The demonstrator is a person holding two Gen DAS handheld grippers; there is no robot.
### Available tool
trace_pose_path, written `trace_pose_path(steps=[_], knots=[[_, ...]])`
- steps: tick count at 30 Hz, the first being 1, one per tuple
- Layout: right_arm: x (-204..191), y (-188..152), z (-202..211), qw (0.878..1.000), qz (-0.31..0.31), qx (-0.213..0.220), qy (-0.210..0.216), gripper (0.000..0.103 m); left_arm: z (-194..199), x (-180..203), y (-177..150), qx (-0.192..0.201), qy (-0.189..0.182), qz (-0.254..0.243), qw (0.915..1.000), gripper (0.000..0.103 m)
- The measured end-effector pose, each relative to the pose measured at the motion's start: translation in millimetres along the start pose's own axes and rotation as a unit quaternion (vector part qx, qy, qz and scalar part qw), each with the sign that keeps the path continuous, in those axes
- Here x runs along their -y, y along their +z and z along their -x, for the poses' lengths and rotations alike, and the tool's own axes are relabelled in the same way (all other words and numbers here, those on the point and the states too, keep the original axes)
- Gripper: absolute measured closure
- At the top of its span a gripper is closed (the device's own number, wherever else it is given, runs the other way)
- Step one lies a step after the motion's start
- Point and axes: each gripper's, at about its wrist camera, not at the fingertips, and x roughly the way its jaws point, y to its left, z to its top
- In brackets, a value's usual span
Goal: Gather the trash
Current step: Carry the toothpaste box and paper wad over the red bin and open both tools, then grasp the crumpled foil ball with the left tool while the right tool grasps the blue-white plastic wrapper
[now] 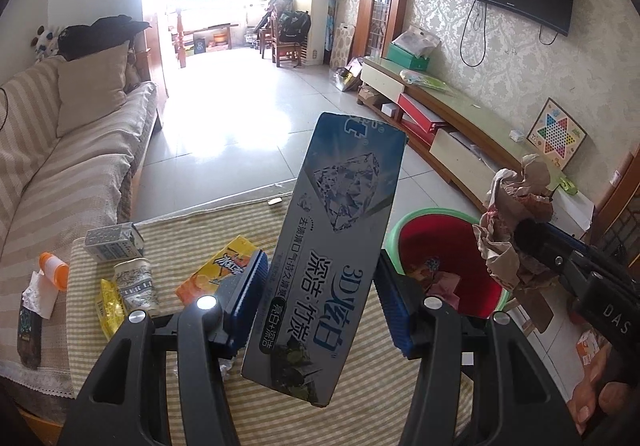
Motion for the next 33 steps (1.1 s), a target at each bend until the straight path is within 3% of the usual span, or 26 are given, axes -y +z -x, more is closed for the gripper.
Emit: trace_pose_path(steps=[10,15,19,22,24,25,33], knots=[[63.8,3.6,7.0,0.998,-0.027,0.013,-0.059,0.069,-44.8,62.7,6.5,-0.017,-0.068,-0.013,0.9975,0.051],[95.2,0.0,-4.0,0.996,-0.054,0.003,-0.075,0.069,-77.1,95.3,9.4,-0.039,-0.113,-0.012,0.9928,0.051],[108.2,-6.8,-19.9,0.994,-0.071,-0.013,-0.077,0.069,-98.2,114.3,12.9,-0.047,-0.123,-0.022,0.9910,0.051],[112.4,-9.3,-31.0,0.994,-0.071,-0.023,-0.086,0.069,-110.9,120.0,17.4,-0.060,-0.133,-0.023,0.9890,0.045],[117.5,-9.4,-39.1,0.993,-0.073,-0.033,-0.092,0.059,-113.1,117.5,18.9,-0.058,-0.123,-0.022,0.9905,0.023],[118.5,-10.9,-41.6,0.992,-0.076,-0.035,-0.096,0.054,-111.0,115.2,19.0,-0.049,-0.123,-0.017,0.9911,0.023],[112.8,-15.7,-34.2,0.992,-0.084,-0.035,-0.092,0.048,-89.1,64.1,6.1,-0.048,-0.120,0.015,0.9914,0.023]])
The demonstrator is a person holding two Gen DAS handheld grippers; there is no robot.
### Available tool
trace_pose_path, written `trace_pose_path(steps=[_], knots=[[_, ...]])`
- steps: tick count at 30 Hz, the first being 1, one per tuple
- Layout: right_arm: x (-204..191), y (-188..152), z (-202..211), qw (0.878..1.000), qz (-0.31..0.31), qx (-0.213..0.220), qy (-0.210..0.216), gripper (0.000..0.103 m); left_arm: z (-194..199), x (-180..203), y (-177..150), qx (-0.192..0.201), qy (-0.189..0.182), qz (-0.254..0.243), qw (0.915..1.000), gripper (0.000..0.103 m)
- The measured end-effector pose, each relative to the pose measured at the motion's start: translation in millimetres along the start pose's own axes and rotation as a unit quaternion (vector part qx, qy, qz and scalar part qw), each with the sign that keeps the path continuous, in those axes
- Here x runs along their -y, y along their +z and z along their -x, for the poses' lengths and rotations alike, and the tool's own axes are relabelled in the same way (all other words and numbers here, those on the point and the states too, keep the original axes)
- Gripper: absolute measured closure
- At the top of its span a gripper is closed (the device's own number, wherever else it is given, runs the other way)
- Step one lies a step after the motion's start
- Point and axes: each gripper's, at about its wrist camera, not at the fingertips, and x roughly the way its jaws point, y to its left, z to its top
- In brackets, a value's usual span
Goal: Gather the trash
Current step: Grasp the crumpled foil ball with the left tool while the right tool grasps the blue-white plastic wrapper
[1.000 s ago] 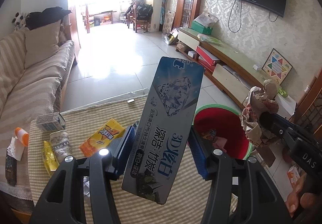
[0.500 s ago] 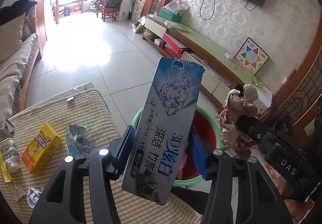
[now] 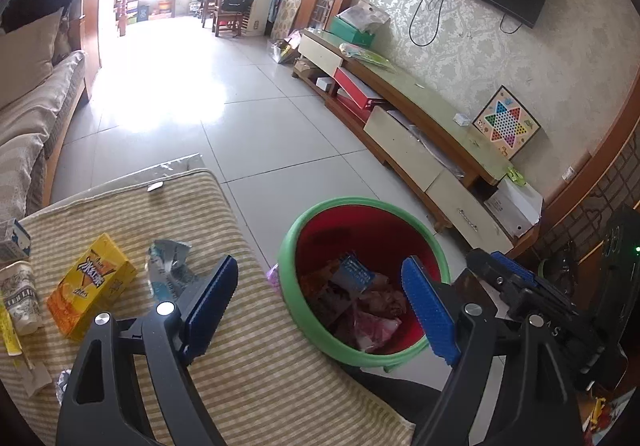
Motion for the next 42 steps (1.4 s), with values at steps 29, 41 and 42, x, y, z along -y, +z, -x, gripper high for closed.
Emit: trace_pose_path(steps=[29,41,42], knots=[[-168.0,-54.4,-46.2,0.979,0.149,-0.118,0.080,0.031,20.7,-204.2,-115.1,-0.090,0.153,0.116,0.9772,0.055],[-217.0,-43.9,-189.1,0.957,0.188,-0.218,0.047,0.031,112.0,-203.0,-136.2,-0.038,0.192,0.159,0.9676,0.054],[-220.2,-44.9,-197.3,0.954,0.194,-0.225,0.044,0.031,118.5,-206.6,-137.4,-0.036,0.194,0.163,0.9667,0.054]])
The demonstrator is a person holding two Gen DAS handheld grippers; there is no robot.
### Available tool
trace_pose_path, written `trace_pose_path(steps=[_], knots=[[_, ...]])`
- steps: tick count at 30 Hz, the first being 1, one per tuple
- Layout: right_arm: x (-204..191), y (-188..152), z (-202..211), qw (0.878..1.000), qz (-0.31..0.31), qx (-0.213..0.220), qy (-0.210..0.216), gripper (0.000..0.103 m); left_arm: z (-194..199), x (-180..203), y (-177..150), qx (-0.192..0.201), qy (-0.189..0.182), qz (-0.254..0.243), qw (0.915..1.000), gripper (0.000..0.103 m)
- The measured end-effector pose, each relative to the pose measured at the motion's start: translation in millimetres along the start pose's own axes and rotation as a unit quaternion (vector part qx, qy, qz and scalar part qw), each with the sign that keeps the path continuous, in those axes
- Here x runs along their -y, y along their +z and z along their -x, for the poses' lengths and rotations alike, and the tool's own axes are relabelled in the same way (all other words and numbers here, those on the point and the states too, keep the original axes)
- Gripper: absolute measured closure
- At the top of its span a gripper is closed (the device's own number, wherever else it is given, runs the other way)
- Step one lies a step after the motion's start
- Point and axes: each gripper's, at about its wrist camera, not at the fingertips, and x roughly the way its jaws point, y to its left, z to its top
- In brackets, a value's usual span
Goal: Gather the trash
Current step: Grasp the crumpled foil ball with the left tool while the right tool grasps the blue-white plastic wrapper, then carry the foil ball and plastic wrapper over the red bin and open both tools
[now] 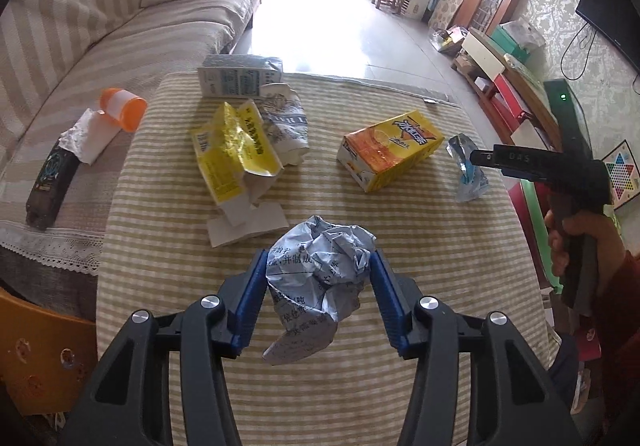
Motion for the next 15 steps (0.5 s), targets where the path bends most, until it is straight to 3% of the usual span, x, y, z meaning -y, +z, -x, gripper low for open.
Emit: trace_pose_path(steps=[3,5,6,8,15], knots=[[-2.6,5.4,-14.1,1.000,0.009,-0.019,-0.002,0.033,8.2,-7.4,3.2,0.006,0.002,0.005,1.0000,0.054],[-2.5,6.2,-22.3,0.999,0.012,-0.036,0.003,0.053,9.5,-6.7,6.3,0.011,0.006,0.001,0.9999,0.053],[-2.3,6.3,-23.4,0.999,0.014,-0.039,-0.001,0.055,10.3,-6.5,7.4,0.013,0.006,0.001,0.9999,0.053],[-2.0,3.4,-17.1,1.000,0.012,-0.026,0.003,0.070,11.9,-4.9,8.4,0.016,0.002,0.001,0.9999,0.053],[-14.1,-31.3,46.9,0.997,0.000,0.048,0.064,0.071,10.8,9.6,13.1,0.017,-0.003,-0.024,0.9996,0.053]])
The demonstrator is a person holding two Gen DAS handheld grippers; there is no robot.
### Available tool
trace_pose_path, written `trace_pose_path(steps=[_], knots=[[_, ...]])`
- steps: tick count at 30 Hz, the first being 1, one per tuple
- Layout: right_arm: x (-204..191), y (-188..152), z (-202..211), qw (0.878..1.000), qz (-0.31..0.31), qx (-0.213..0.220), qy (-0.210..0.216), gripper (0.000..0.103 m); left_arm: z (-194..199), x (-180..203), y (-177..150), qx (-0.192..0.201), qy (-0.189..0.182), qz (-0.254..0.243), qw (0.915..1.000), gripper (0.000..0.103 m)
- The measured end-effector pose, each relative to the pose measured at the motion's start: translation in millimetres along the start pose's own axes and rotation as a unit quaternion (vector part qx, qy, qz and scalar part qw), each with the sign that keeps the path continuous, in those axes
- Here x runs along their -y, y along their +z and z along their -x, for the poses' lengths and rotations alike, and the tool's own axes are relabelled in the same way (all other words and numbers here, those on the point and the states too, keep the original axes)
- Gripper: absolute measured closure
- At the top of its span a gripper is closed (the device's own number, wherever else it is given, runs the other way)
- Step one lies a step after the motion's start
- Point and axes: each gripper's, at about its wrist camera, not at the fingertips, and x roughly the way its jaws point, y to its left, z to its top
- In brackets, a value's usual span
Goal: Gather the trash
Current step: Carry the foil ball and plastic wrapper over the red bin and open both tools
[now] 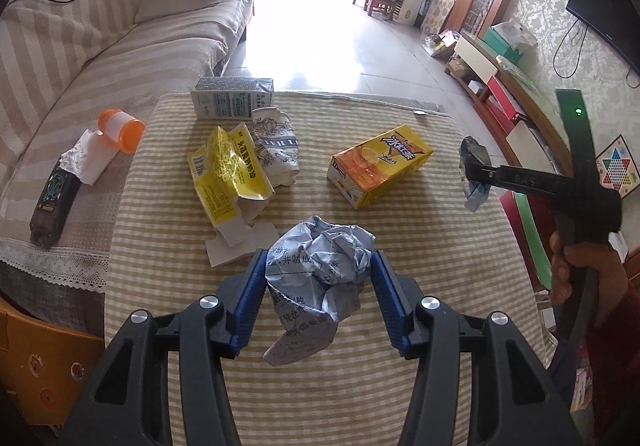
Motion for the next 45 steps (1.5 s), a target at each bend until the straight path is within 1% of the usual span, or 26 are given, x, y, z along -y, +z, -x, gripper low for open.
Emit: trace_pose_path(steps=[3,6,8,10,15,22,27,34,45], knots=[[-13.2,-22.6,26.8,1.000,0.008,0.025,0.002,0.071,4.9,4.6,4.4,0.009,-0.003,-0.002,1.0000,0.053],[-27.2,-43.8,55.1,0.997,0.018,0.068,-0.009,0.071,10.2,10.6,8.9,0.015,0.005,-0.013,0.9998,0.053],[-33.6,-52.3,70.8,0.996,0.022,0.084,-0.013,0.071,14.5,14.4,12.3,0.020,0.011,-0.022,0.9995,0.053],[-39.1,-59.0,86.4,0.995,0.016,0.097,-0.004,0.071,21.4,16.5,16.4,0.030,0.009,-0.021,0.9993,0.053],[-43.9,-62.8,115.5,0.993,-0.002,0.120,0.015,0.070,37.6,25.4,26.0,0.054,0.006,-0.029,0.9981,0.053],[-54.3,-61.2,149.3,0.987,0.021,0.157,0.000,0.070,56.3,35.6,34.3,0.078,-0.003,-0.032,0.9964,0.053],[-52.6,-60.0,164.3,0.984,0.021,0.175,-0.003,0.070,65.6,44.8,37.6,0.087,-0.011,-0.035,0.9955,0.052],[-46.2,-61.7,175.4,0.982,0.016,0.187,-0.009,0.070,72.7,55.7,41.9,0.095,-0.019,-0.043,0.9944,0.052],[-24.0,-65.9,192.8,0.977,-0.002,0.209,-0.043,0.070,77.0,88.7,51.0,0.108,-0.043,-0.071,0.9907,0.052]])
